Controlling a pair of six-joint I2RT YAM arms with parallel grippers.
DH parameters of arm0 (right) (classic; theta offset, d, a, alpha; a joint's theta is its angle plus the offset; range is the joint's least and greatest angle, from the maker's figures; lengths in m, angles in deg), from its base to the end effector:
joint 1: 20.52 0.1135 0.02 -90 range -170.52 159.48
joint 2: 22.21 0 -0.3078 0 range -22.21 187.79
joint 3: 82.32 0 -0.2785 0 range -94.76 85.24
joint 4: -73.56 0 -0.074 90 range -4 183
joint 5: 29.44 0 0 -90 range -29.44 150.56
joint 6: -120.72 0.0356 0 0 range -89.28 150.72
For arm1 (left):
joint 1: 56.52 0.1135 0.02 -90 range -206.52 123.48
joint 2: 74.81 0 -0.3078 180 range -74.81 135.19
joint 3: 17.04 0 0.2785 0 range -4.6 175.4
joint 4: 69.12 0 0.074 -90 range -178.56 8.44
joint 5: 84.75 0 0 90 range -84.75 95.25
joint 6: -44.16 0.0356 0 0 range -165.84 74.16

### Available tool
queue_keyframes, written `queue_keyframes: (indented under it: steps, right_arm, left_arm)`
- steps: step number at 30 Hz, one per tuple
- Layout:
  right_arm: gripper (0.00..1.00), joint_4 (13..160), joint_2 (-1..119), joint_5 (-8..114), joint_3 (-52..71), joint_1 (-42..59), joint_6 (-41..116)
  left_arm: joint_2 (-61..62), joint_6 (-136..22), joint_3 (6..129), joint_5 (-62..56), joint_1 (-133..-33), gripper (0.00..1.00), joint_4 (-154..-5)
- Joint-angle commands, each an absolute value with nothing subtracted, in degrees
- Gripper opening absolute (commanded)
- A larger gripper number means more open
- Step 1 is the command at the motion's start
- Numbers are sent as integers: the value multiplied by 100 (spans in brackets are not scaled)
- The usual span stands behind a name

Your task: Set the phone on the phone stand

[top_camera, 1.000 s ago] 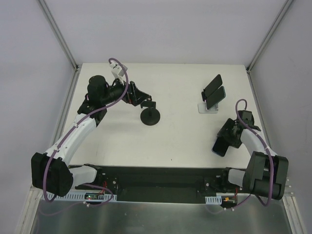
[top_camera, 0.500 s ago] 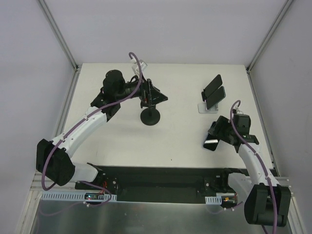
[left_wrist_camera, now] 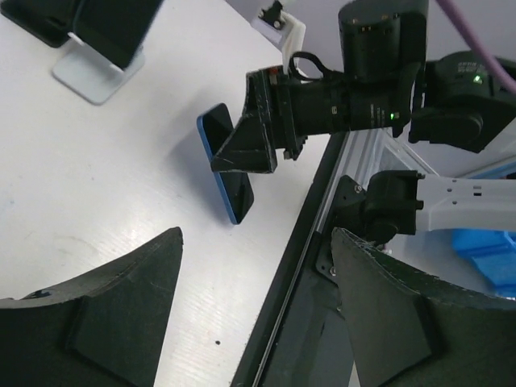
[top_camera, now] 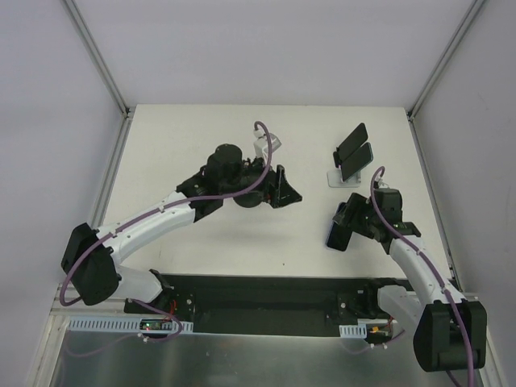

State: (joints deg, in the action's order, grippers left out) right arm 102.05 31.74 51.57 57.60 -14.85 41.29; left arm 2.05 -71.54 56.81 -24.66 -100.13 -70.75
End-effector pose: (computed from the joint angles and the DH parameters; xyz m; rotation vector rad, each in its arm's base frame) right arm 0.1884 0.0243 0.2220 0.0187 2.3209 0.3252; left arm 0.2286 -0.2423 0.3901 0.7067 1.6819 -1.3181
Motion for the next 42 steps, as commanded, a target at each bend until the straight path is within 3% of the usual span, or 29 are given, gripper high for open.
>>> queue_keyframes:
  steps: [1,11,14,25,28,33,34,35,37,38,40,42]
  right_arm:
    - [1,9795,3079,4800,5492,-1428,4767]
    - [1,9857,2482,4176,5606,-1428,5383]
    - [1,9865,2332,4088,5650,-1420,5497]
    - [1,9760,2024,3912,5861,-1420,5752]
    - [1,9777,1911,3885,5887,-1411,5814]
    - [2,10093,1918,4219,5817,-1411,5499]
    - [9,10285,2136,4193,5643,-1419,5332]
    - [29,10461,2286,4175,5511,-1411,5000]
    - [54,10891,2751,4219,5125,-1350,4638]
    - [77,11016,2910,4271,4992,-1306,4506]
    - [97,11523,3427,4612,4554,-1051,4145]
    - [96,11798,3798,4886,4306,-727,3995]
  left_arm:
    - [437,-6650,5491,-1587,-10581,72,-6926]
    - [2160,-6826,5859,-601,-11399,75,-6487]
    - [2599,-6896,6009,-556,-11444,71,-6486]
    - [3110,-7159,6211,-1259,-11540,72,-5889]
    - [3215,-7238,6308,-1260,-11540,64,-5897]
    - [3006,-7344,6090,-891,-11540,66,-6100]
    - [2857,-7327,5923,-829,-11558,66,-6004]
    - [2472,-7318,5738,-716,-11567,67,-5907]
    - [2031,-7309,5158,-636,-11584,71,-5713]
    - [1585,-7292,4974,-601,-11576,78,-5704]
    - [1100,-7256,4446,-495,-11584,82,-5713]
    - [397,-7256,3955,-233,-11584,86,-5826]
